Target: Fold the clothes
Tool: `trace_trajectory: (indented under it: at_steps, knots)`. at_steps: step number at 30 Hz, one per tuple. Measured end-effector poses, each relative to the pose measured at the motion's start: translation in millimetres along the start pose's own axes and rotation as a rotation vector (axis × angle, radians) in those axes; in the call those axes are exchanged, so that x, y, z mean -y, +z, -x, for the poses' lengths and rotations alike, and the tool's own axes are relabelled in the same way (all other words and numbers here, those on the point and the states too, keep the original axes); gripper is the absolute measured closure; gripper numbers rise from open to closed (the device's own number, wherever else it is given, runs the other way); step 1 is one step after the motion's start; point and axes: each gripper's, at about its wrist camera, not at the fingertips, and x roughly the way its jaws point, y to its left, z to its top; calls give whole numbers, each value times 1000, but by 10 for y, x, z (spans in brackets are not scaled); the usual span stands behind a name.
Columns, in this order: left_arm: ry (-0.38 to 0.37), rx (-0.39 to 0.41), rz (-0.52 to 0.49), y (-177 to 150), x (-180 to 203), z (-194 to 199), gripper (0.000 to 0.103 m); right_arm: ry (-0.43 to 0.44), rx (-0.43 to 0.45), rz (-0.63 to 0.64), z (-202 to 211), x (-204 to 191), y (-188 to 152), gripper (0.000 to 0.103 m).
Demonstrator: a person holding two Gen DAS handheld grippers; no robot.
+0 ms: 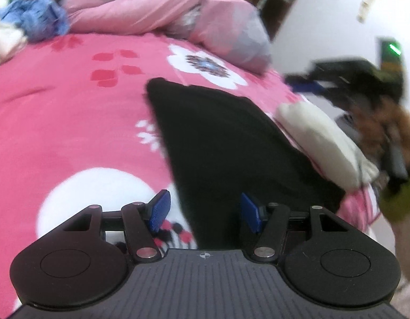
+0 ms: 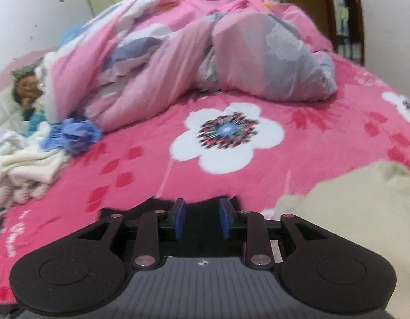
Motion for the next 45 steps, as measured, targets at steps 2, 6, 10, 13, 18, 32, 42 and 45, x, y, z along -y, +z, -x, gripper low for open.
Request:
trace_trajectory:
  at_steps: [2, 6, 10, 13, 18, 32, 42, 45]
  knots:
    - [26, -6, 19, 34, -22, 5, 44, 69, -21, -2, 94, -73, -117, 73]
    - [86, -18, -4, 25, 57, 42, 44, 167, -71, 94, 82, -376, -465, 73]
    - [151, -35, -71, -99, 237, 138, 44, 235, -85, 163, -201, -692, -606, 73]
    - [189, -29, -91, -225, 314, 283, 44, 247, -116, 214, -454, -900, -723, 74]
    - [217, -29, -58, -327, 221, 460, 44, 226, -88, 359, -198, -966, -1168, 75]
    - [330, -113, -207, -171, 561, -21, 44, 112, -52, 313, 774, -622, -1752, 76]
    - [427, -142, -270, -165, 754, -47, 44, -66, 18, 288, 756, -354, -1467, 76]
    - [457, -142, -302, -180, 822, -62, 44, -176, -14, 228, 736, -192, -1494, 76]
